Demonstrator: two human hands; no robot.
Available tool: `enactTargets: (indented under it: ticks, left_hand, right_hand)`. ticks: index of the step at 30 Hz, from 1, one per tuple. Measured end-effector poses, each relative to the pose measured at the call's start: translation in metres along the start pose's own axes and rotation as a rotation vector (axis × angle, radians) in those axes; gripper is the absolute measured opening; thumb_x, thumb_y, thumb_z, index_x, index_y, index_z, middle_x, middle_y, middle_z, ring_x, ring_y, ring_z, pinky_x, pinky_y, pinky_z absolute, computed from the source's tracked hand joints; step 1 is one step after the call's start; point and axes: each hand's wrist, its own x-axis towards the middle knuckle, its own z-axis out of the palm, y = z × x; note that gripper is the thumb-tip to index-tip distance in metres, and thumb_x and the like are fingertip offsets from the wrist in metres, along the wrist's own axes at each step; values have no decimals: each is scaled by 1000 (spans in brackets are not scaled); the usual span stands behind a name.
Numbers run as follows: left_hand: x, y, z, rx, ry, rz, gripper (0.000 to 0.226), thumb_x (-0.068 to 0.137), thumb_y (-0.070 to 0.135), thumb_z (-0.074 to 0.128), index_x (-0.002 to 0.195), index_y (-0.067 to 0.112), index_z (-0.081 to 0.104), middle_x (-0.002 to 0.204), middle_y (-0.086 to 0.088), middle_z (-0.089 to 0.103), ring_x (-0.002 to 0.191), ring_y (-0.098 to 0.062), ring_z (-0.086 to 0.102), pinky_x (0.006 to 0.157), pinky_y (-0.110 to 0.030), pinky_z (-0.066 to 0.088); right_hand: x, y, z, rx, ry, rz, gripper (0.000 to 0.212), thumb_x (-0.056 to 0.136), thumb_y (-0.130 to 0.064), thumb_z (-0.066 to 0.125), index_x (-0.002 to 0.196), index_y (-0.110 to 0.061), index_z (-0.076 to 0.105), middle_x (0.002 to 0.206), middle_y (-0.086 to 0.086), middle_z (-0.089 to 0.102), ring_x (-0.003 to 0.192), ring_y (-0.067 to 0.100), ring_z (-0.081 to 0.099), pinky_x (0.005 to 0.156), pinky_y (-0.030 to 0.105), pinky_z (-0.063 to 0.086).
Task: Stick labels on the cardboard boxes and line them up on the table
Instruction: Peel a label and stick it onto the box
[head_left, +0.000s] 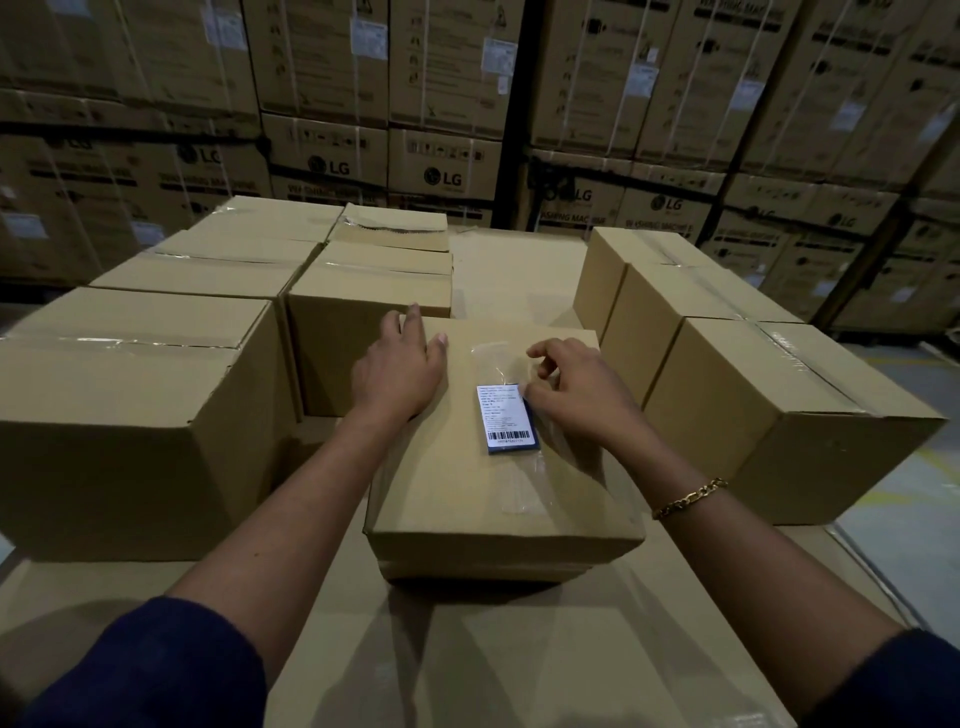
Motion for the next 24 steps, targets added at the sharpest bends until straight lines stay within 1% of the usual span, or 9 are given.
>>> enactTargets:
  ticks: [4, 7, 10, 11, 13, 15, 18, 22, 24]
  left_hand:
    - [-1, 1, -1, 5, -3, -7, 63, 107, 50, 28, 161, 20, 18, 165, -12, 20, 134, -40, 46, 99, -47, 41]
    - [-2, 1, -1, 3, -2, -7, 63, 106, 50, 29, 161, 20, 18, 165, -12, 21, 133, -41, 47, 98, -46, 42]
    - [-1, 0, -2, 0, -5, -11, 63, 106, 50, 29, 161, 20, 18, 165, -12, 21, 134, -40, 46, 99, -47, 41]
    - [0, 0, -1, -2, -6, -11, 63, 106, 50, 29, 161, 20, 18, 165, -12, 20, 134, -40, 46, 99, -48, 41]
    - [0, 0, -1, -6, -11, -8, 63, 106, 50, 28, 161, 20, 17, 165, -12, 20, 135, -40, 45, 100, -48, 41]
    - [0, 0, 0, -6, -10, -4, 63, 107, 50, 28, 161, 20, 17, 165, -12, 19, 135, -39, 46, 100, -48, 41]
    - [2, 0, 0, -9, -14, -10, 63, 107, 50, 28, 161, 19, 17, 165, -12, 20, 135, -39, 46, 100, -47, 42]
    - [4, 0, 1, 11, -7, -8, 63, 107, 49, 29, 161, 19, 19, 164, -13, 22, 132, -39, 48, 97, -46, 43]
    - [5, 0, 2, 15, -10, -4, 63, 107, 49, 29, 161, 19, 19, 164, -13, 22, 132, -39, 49, 96, -45, 43]
  right_hand:
    - [14, -6, 7, -41, 39, 56, 48, 91, -48, 58, 134, -27, 57, 127, -3, 54, 122, 20, 47, 93, 38, 46]
    - [23, -12, 11, 20, 60, 82, 36, 87, -45, 62, 120, -29, 63, 120, -3, 53, 119, 21, 47, 93, 37, 45]
    - [30, -17, 10, 144, 32, 90, 17, 85, -35, 66, 102, -33, 66, 109, -7, 52, 115, 22, 51, 98, 44, 47]
    - [31, -18, 8, 182, 21, 91, 10, 85, -31, 67, 94, -34, 66, 105, -9, 52, 113, 22, 53, 98, 44, 47]
    - [33, -20, 6, 272, 17, 109, 8, 86, -26, 68, 83, -33, 65, 104, -8, 55, 106, 21, 57, 90, 38, 48]
    - [33, -21, 3, 365, 26, 133, 5, 91, -24, 67, 87, -27, 67, 107, -2, 62, 98, 18, 61, 79, 31, 47]
    - [25, -28, -6, 501, -7, 150, 6, 98, -23, 59, 98, -20, 63, 102, -1, 68, 90, 20, 64, 66, 28, 49]
    - [13, -32, -19, 534, -98, 165, 13, 106, -31, 45, 110, -19, 50, 101, 1, 73, 89, 22, 68, 65, 34, 50]
    - [8, -30, -25, 558, -172, 207, 13, 104, -31, 51, 115, -23, 49, 102, 4, 71, 85, 21, 65, 67, 35, 51]
